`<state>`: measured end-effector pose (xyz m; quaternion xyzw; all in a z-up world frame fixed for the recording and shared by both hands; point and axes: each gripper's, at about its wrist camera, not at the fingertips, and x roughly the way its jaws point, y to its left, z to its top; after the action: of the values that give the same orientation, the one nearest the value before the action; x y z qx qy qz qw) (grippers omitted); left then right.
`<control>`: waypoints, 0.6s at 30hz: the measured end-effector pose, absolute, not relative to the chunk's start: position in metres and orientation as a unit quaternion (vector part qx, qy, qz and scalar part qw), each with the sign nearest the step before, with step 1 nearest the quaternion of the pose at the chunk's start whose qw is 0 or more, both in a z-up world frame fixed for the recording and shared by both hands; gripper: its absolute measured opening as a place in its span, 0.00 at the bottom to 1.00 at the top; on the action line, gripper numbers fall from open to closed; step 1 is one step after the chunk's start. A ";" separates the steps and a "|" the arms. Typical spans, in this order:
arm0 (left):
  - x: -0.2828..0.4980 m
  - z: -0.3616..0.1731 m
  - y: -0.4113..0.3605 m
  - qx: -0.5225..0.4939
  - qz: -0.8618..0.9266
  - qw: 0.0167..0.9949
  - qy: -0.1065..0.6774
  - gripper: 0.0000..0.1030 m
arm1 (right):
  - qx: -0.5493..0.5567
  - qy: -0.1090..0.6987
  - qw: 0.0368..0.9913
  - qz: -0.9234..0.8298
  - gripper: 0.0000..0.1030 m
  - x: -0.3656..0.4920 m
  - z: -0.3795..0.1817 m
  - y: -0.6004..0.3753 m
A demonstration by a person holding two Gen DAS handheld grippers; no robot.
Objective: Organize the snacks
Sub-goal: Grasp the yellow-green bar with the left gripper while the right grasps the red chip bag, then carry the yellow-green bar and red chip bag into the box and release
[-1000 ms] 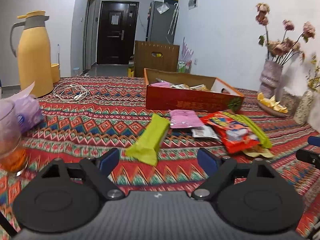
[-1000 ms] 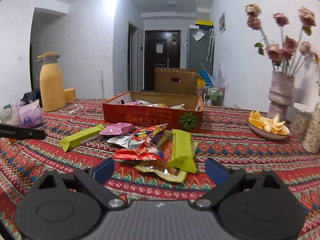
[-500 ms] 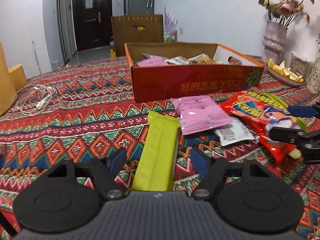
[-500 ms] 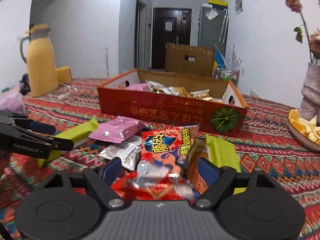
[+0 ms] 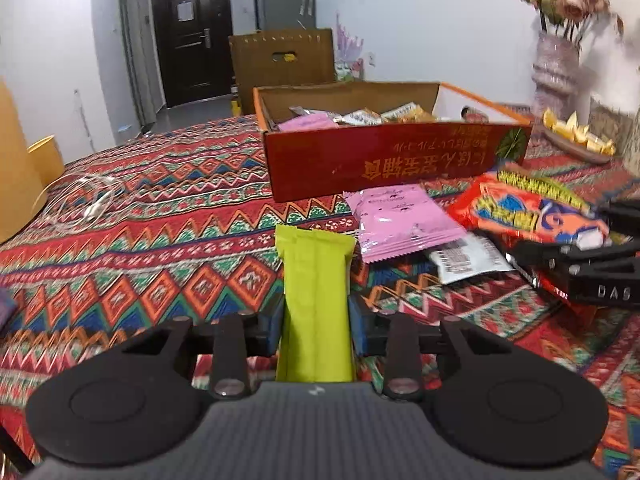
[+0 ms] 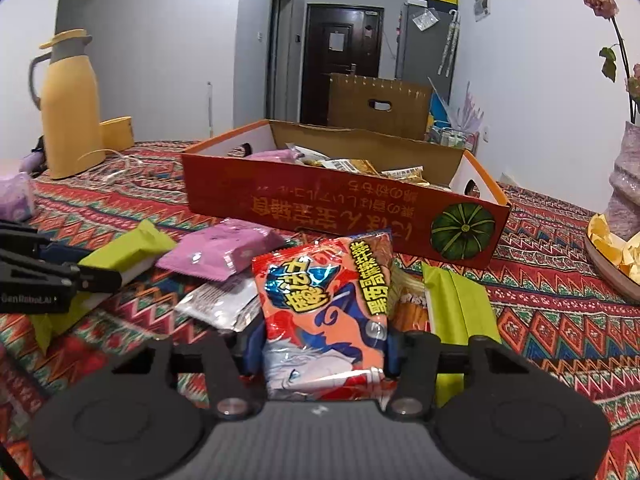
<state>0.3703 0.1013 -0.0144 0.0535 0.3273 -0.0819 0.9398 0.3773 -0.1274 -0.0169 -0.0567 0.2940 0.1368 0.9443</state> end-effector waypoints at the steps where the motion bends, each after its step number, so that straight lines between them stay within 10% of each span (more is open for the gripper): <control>1: 0.360 -0.011 0.102 0.044 -0.077 0.942 0.324 0.33 | -0.054 0.292 0.945 0.139 0.51 0.370 -0.015 -0.130; 18: 0.222 0.020 0.048 -0.043 -0.091 0.947 0.306 0.33 | 0.019 0.286 0.952 0.108 0.52 0.223 0.007 -0.234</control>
<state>0.2221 0.0479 0.0200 -0.0430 0.3064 -0.0909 0.9466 0.2225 -0.2343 0.0067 0.0195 0.2862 0.1077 0.9519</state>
